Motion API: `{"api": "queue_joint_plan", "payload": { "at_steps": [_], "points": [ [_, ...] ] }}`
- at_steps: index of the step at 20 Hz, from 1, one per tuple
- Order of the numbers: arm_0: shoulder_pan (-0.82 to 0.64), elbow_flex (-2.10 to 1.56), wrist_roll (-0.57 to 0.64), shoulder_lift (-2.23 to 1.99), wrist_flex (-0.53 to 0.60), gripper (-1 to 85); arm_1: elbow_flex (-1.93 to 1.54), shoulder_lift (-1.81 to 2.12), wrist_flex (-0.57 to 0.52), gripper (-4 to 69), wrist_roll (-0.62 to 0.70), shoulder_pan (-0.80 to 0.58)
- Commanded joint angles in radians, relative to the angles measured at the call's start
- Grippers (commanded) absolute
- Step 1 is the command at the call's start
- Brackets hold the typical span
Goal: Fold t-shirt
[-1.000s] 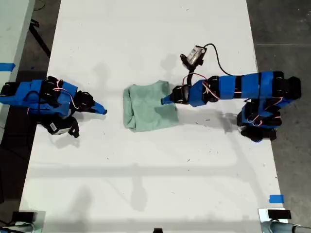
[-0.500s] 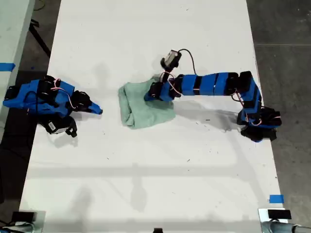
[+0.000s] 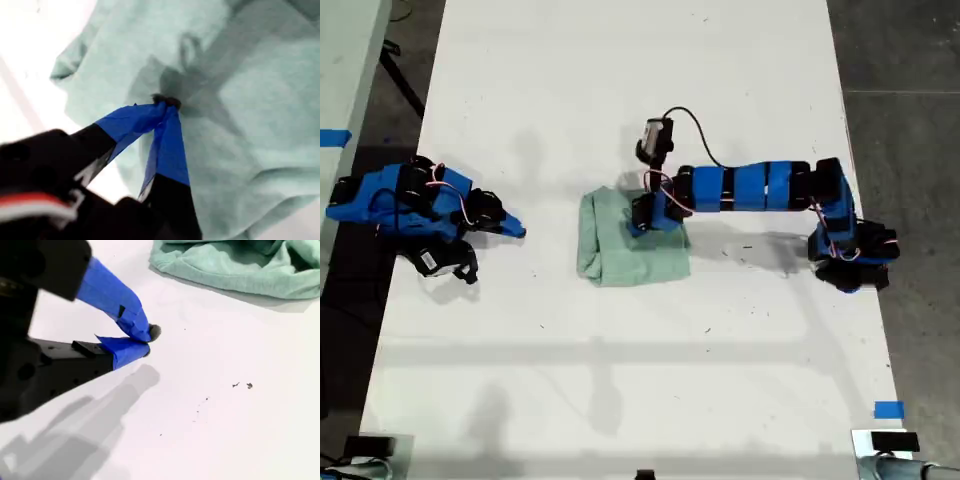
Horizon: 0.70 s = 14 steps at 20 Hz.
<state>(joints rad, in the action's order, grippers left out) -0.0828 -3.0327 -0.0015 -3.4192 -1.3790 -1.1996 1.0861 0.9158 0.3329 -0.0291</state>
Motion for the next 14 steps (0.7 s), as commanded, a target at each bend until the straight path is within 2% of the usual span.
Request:
{"api": "queue_joint_plan", "payload": {
  "at_steps": [1,5,7,12,14],
  "points": [
    [0.008,0.006,-0.014,-0.003,-0.003,2.0,-0.008,0.247,0.084,-1.9,0.026,0.094],
    [0.009,0.006,-0.014,-0.003,-0.003,2.1,-0.057,0.394,0.153,-1.9,0.028,0.149],
    [0.009,0.006,-0.014,-0.003,-0.003,2.1,-0.183,0.522,0.169,-1.9,-0.025,0.183],
    [0.009,0.006,-0.014,-0.003,-0.003,2.1,-0.864,1.160,0.025,-1.8,-0.256,0.242],
    [0.009,0.006,-0.014,-0.003,-0.003,2.1,-1.101,1.407,-0.003,-1.7,-0.304,0.250]
  ]
}}
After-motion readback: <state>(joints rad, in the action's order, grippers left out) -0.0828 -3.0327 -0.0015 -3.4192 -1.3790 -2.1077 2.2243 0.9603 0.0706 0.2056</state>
